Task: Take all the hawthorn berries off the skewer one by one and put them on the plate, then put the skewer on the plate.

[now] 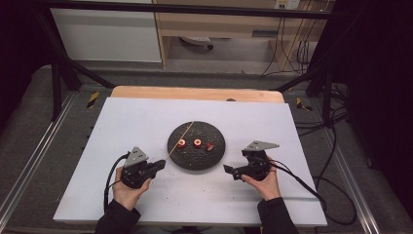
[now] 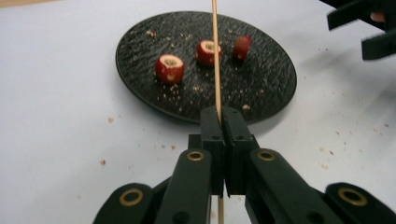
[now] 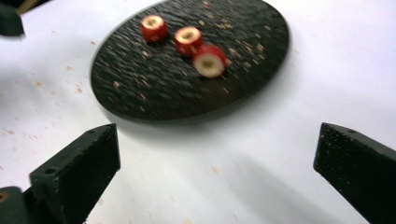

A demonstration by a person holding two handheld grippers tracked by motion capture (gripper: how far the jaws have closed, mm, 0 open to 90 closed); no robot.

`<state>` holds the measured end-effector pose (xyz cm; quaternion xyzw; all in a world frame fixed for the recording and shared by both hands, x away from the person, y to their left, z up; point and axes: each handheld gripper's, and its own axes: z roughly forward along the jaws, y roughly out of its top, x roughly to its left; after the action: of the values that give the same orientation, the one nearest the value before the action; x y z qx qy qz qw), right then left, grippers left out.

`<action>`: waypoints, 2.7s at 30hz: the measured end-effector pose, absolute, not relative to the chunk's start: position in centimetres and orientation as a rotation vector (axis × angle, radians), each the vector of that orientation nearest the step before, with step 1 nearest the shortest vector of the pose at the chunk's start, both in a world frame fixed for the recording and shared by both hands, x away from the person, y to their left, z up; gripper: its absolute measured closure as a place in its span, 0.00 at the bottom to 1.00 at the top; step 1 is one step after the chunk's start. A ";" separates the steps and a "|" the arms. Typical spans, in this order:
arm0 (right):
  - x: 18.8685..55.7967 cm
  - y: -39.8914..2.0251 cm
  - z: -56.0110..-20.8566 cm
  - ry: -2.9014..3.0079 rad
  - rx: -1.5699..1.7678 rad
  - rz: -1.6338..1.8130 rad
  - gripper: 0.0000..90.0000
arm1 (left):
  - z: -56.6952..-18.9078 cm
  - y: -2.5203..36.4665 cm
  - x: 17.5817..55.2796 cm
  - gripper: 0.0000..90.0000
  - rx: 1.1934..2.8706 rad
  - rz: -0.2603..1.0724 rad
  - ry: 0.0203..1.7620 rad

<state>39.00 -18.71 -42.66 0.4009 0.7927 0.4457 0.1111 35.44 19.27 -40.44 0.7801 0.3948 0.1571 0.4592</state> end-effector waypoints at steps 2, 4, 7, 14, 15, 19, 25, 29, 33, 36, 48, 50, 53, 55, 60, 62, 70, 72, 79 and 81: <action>38.5 -19.5 -43.0 2.317 1.190 1.309 0.01 | -40.1 18.8 36.0 0.98 1.925 0.387 0.975; 38.1 -20.2 -43.4 2.310 1.200 1.310 0.01 | -39.7 18.2 36.6 0.98 1.934 0.393 0.981; 37.6 -21.2 -43.9 2.303 1.220 1.307 0.01 | -39.4 17.3 37.5 0.98 1.953 0.398 0.991; 36.7 -22.6 -44.4 2.294 1.213 1.323 0.01 | -39.7 15.3 39.6 0.98 1.993 0.389 1.032; 36.7 -22.7 -44.4 2.291 1.212 1.325 0.01 | -39.9 15.0 39.8 0.98 2.001 0.386 1.040; 36.4 -23.0 -44.5 2.295 1.197 1.332 0.01 | -40.7 13.9 40.6 0.98 2.033 0.383 1.066; 36.3 -23.1 -44.7 2.303 1.186 1.329 0.01 | -41.7 12.8 41.3 0.98 2.082 0.405 1.120; 36.2 -23.1 -44.7 2.310 1.176 1.339 0.02 | -42.3 12.1 41.7 0.98 2.116 0.417 1.158; 36.2 -23.1 -44.7 2.320 1.171 1.326 0.02 | -42.9 11.5 42.1 0.98 2.142 0.439 1.197; 36.2 -23.1 -44.6 2.317 1.166 1.333 0.02 | -43.2 11.1 42.3 0.98 2.144 0.440 1.210; 36.2 -23.1 -44.6 2.320 1.163 1.333 0.02 | -43.2 11.1 42.3 0.91 2.147 0.451 1.164; 36.1 -23.1 -44.6 2.325 1.158 1.328 0.01 | -43.0 11.5 41.9 0.87 2.144 0.452 1.118; 36.1 -23.1 -44.7 2.328 1.159 1.328 0.01 | -42.6 12.1 41.4 0.78 2.128 0.416 1.060; 36.1 -23.1 -44.6 2.327 1.158 1.326 0.01 | -42.4 12.7 40.9 0.72 2.126 0.430 1.024; 36.1 -23.3 -44.5 2.321 1.157 1.333 0.01 | -42.0 14.7 40.1 0.53 2.118 0.397 0.959; 36.0 -23.3 -44.5 2.319 1.161 1.337 0.01 | -41.9 15.6 39.9 0.44 2.120 0.380 0.939; 36.0 -23.5 -44.4 2.306 1.166 1.346 0.01 | -42.2 19.1 38.3 0.14 2.106 0.384 0.911; 36.0 -23.5 -44.4 2.305 1.170 1.346 0.01 | -42.4 20.1 37.8 0.11 2.097 0.399 0.915; 36.0 -23.5 -44.6 2.317 1.165 1.323 0.01 | -43.2 23.6 36.1 0.07 2.059 0.404 0.947; 36.0 -23.6 -44.8 2.320 1.163 1.315 0.01 | -43.4 24.5 35.7 0.07 2.048 0.411 0.953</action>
<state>36.02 -23.55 -44.75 0.3970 0.7920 0.4490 0.1161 35.67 24.47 -43.45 0.8135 0.3787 0.1633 0.4101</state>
